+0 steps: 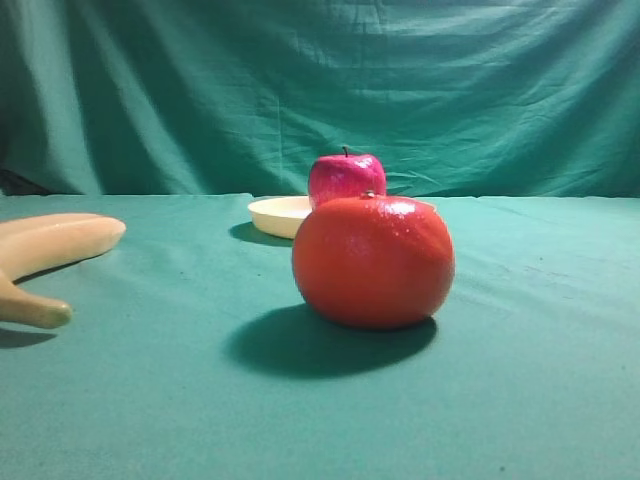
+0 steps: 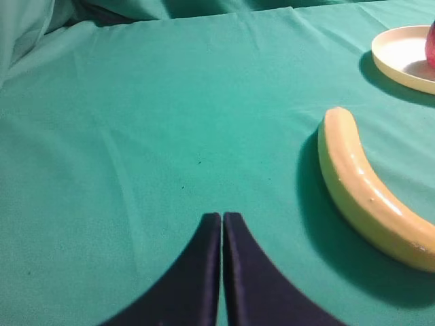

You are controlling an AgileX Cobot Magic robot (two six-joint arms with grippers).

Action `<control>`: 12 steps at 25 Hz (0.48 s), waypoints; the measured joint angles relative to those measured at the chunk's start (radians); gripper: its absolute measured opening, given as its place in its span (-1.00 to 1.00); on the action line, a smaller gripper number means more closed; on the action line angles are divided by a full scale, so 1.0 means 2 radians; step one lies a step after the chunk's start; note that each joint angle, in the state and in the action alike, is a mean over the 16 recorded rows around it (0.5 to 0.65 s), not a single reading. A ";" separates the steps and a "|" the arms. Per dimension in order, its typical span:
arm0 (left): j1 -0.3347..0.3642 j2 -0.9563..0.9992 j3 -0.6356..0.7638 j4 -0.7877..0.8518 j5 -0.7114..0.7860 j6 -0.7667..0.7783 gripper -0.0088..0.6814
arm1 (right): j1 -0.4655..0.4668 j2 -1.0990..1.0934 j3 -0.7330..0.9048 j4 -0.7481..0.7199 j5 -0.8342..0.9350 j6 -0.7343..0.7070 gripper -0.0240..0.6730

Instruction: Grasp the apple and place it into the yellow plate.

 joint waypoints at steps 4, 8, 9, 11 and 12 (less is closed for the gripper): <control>0.000 0.000 0.000 0.000 0.000 0.000 -0.97 | 0.000 -0.084 0.103 0.010 -0.046 0.004 -0.93; 0.000 0.000 0.000 0.000 0.000 0.000 -0.97 | 0.000 -0.166 0.198 0.022 -0.100 0.005 -0.93; 0.000 0.000 0.000 0.000 0.000 0.000 -0.97 | 0.000 -0.185 0.219 0.024 -0.111 0.005 -0.93; 0.000 0.000 0.000 0.000 0.000 0.000 -0.97 | 0.000 -0.221 0.256 0.029 -0.127 0.006 -0.93; 0.000 0.000 0.000 0.000 0.000 0.000 -0.97 | 0.000 -0.238 0.272 0.031 -0.132 0.006 -0.93</control>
